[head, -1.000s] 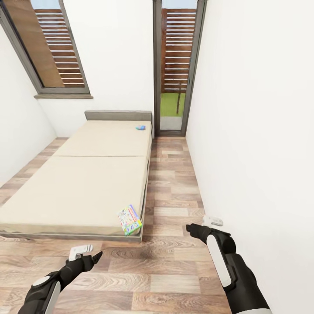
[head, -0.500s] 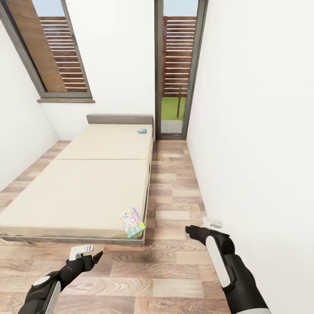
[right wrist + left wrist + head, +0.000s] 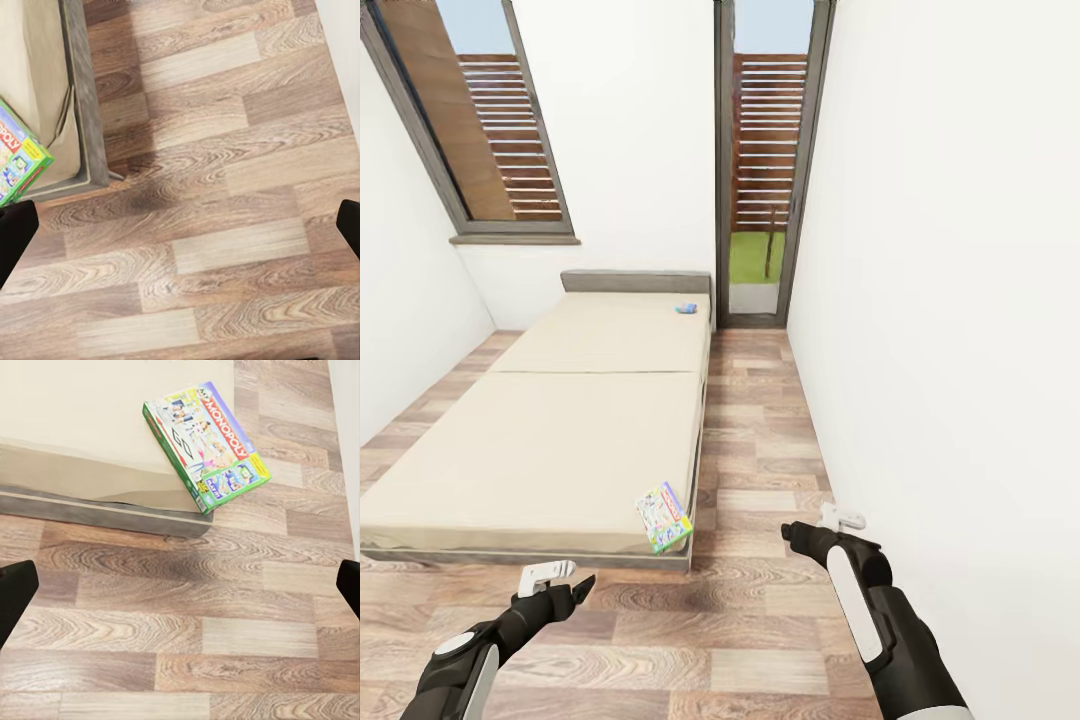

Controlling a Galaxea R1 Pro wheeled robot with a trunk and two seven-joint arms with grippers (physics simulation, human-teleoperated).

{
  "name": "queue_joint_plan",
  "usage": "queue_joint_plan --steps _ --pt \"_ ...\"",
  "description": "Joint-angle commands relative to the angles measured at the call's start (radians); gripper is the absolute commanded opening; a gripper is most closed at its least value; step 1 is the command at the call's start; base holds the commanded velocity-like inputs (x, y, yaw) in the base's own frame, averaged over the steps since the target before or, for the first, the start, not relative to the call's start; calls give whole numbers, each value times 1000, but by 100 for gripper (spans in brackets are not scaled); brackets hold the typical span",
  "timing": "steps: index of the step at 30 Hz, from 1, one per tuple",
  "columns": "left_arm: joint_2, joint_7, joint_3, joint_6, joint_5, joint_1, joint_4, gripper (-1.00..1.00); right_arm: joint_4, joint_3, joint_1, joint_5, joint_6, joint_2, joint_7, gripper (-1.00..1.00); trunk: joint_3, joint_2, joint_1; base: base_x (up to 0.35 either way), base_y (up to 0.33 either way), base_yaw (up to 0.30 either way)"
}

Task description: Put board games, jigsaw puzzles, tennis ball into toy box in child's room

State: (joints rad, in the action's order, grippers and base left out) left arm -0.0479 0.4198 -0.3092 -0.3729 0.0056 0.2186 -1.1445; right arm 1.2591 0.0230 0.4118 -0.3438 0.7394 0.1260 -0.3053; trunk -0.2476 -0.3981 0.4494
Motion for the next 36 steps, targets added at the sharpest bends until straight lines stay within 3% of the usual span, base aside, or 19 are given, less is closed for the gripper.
queue_joint_plan --steps 1,21,36 --pt "1 5 -2 -8 1 1 -1 100 1 1 1 -11 2 0 -9 100 0 -2 1 0 0 0" --pt "0 6 -2 -8 0 1 -1 100 -13 2 1 -12 1 1 -8 100 32 -2 1 0 5 0" --pt "0 6 -2 -8 1 1 -1 100 -62 2 2 -10 -24 3 -6 100 35 -2 1 6 123 0"
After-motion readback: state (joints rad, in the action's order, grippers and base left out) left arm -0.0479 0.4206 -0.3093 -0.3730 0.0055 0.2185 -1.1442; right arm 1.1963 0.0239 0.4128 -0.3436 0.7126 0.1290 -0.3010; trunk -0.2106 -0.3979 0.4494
